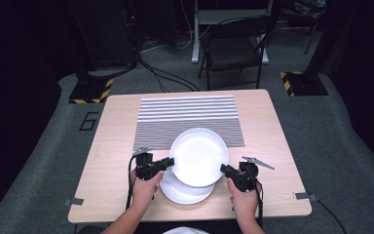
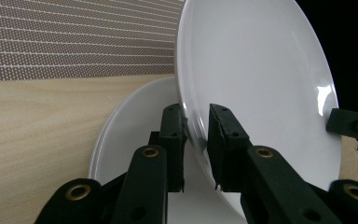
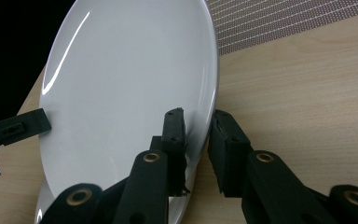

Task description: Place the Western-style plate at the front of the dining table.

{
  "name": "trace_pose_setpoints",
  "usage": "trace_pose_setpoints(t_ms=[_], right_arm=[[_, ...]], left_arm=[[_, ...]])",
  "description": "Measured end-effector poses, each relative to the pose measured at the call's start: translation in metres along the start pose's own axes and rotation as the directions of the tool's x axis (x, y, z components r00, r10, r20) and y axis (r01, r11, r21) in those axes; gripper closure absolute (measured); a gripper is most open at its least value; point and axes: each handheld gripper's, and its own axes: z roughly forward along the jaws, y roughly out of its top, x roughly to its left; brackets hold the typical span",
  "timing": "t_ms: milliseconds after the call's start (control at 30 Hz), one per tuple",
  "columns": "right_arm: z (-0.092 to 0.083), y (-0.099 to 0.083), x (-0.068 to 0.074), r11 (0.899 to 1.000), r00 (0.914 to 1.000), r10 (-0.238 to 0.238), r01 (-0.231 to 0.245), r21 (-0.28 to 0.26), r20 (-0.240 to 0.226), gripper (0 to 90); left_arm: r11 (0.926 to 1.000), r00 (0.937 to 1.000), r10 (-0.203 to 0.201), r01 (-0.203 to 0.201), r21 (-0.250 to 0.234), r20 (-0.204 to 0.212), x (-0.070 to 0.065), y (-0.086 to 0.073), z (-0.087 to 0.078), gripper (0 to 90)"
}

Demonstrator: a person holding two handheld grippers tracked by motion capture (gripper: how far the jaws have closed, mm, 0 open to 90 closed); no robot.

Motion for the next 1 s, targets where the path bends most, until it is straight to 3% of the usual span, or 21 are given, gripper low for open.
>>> trace_pose_setpoints(t_ms=[600, 1000], right_arm=[[0.012, 0.008, 0.01, 1.0, 0.9999, -0.014, 0.014, 0.005, -0.007, 75.9], [0.02, 0.021, 0.02, 0.998, 0.9975, -0.067, 0.068, 0.02, -0.024, 75.1]], left_arm=[[0.9995, 0.9999, -0.005, 0.004, -0.031, -0.014, 0.006, 0.007, -0.009, 76.8], [0.998, 0.9994, -0.013, 0.011, -0.062, -0.031, 0.012, 0.015, -0.017, 76.8]])
